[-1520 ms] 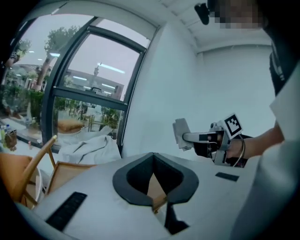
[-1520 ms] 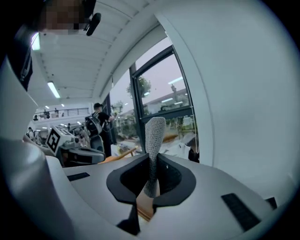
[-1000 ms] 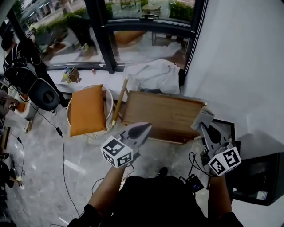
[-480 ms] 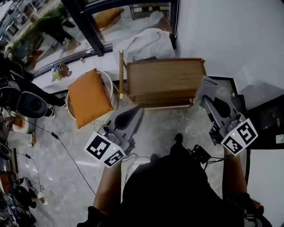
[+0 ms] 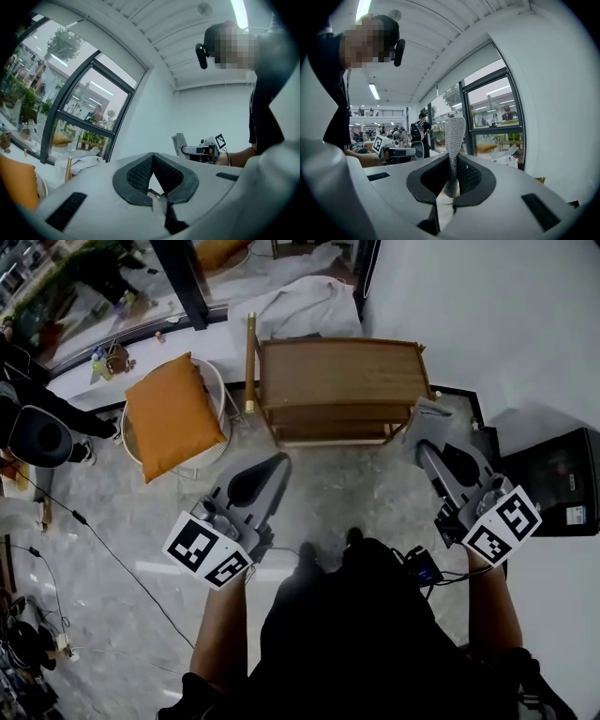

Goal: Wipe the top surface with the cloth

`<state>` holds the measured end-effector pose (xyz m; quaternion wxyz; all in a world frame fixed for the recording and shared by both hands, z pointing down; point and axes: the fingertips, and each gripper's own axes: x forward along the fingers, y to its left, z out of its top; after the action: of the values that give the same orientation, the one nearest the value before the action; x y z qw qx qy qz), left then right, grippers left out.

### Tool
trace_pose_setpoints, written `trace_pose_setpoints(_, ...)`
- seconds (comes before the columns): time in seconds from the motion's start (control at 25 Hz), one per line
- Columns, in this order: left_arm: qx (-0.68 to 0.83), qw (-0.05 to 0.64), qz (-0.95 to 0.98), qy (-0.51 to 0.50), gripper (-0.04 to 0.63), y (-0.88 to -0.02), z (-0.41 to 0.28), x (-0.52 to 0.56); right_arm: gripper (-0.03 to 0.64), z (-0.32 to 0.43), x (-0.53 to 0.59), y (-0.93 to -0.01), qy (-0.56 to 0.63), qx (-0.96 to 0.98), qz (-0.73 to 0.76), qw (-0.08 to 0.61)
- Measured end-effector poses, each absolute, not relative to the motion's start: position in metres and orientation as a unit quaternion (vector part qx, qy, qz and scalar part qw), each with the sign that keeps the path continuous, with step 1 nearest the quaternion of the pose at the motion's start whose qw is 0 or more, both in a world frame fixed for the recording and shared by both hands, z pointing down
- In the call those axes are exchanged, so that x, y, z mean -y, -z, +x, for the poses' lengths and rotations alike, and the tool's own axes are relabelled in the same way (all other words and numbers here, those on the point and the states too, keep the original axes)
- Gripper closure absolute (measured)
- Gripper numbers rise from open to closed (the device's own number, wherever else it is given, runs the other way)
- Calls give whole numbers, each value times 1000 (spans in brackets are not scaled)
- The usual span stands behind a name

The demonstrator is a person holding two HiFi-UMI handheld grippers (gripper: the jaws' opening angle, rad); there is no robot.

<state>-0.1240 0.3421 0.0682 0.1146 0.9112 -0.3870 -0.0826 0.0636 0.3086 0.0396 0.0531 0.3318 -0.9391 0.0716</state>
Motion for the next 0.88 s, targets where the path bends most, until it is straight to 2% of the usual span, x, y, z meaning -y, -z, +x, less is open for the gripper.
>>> trace_pose_setpoints(0.44,370,121,921,35,584,-80,-49,-362,580,83,-333,-56,-124,966,224,29)
trace_pose_setpoints(0.88,326,128,937,1,584,-82,17,-379,580,121,-355,-67,-126,971,205,16)
